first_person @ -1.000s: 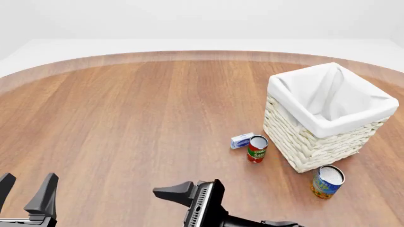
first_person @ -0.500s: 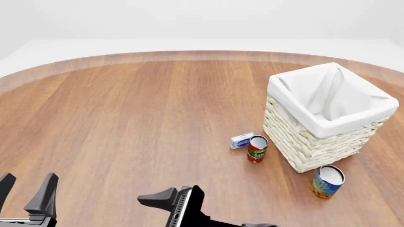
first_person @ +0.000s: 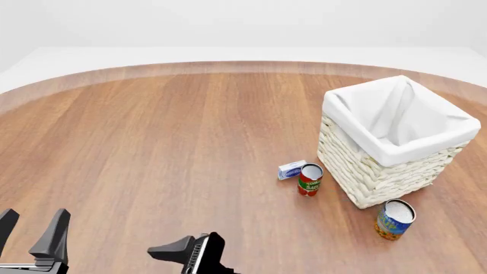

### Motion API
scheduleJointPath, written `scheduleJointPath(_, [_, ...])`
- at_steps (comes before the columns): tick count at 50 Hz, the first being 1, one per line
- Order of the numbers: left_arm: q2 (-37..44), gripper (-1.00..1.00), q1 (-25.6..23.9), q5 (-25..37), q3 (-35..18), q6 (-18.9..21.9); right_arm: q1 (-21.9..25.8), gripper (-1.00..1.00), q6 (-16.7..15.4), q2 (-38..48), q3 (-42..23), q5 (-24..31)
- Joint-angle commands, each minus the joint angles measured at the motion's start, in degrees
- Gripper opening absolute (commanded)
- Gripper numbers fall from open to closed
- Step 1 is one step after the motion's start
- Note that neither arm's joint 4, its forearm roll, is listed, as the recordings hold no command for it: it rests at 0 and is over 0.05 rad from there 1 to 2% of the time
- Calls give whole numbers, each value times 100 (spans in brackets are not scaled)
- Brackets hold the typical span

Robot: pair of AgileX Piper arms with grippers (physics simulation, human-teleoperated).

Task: Pick up the ketchup, and put it in the basket.

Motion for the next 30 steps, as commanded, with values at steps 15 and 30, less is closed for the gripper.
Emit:
scheduleJointPath(15, [0,100,0,0,0,0,340,100,45,389,-444,119])
scheduleJointPath(30, [0,100,0,0,0,0,520,100,549,842,-922,508])
